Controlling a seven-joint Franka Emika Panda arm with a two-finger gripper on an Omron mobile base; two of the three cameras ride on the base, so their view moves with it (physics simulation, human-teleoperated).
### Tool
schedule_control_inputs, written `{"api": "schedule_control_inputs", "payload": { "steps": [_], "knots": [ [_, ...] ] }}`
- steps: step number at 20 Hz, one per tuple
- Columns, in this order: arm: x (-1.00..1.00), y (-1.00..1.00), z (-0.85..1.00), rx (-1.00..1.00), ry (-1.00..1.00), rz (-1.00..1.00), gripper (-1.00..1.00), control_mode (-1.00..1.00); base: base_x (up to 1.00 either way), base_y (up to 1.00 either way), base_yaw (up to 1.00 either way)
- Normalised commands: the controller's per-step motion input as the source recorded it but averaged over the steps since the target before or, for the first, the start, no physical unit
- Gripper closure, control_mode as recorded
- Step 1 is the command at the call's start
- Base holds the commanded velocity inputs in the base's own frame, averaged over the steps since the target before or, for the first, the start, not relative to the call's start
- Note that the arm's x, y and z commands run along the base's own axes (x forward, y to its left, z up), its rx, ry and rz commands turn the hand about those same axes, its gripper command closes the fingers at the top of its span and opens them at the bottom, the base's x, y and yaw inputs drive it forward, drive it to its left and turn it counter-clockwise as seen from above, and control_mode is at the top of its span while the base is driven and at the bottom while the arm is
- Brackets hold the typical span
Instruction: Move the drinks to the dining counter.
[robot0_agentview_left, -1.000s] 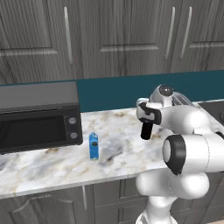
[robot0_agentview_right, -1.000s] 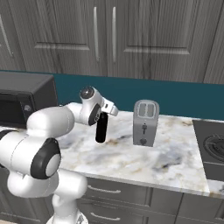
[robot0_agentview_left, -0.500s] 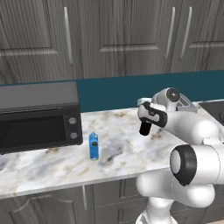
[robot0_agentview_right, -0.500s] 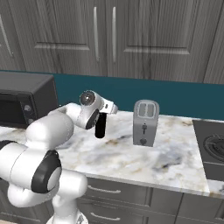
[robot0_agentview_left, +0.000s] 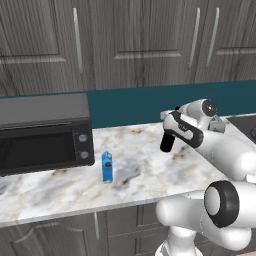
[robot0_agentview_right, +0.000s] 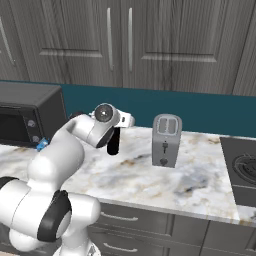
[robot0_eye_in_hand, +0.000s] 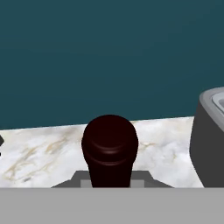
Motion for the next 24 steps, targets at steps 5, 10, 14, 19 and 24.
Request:
{"api": "schedule_control_inputs", "payload": {
  "steps": [5, 10, 14, 19, 24],
  "knots": [
    [-0.38, 0.15, 0.28, -0.02, 0.00, 0.04, 1.00, -1.00, 0.00, 0.00, 0.00],
    [-0.39, 0.13, 0.37, -0.03, -0.01, 0.01, 1.00, -1.00, 0.00, 0.00, 0.00],
    [-0.36, 0.06, 0.40, -0.04, -0.07, 0.00, 1.00, -1.00, 0.00, 0.00, 0.00],
    [-0.44, 0.04, 0.33, -0.04, -0.13, 0.00, 1.00, -1.00, 0.00, 0.00, 0.00],
    [-0.44, 0.12, 0.33, -0.06, -0.13, 0.00, 1.00, -1.00, 0.00, 0.00, 0.00]
  ]
}}
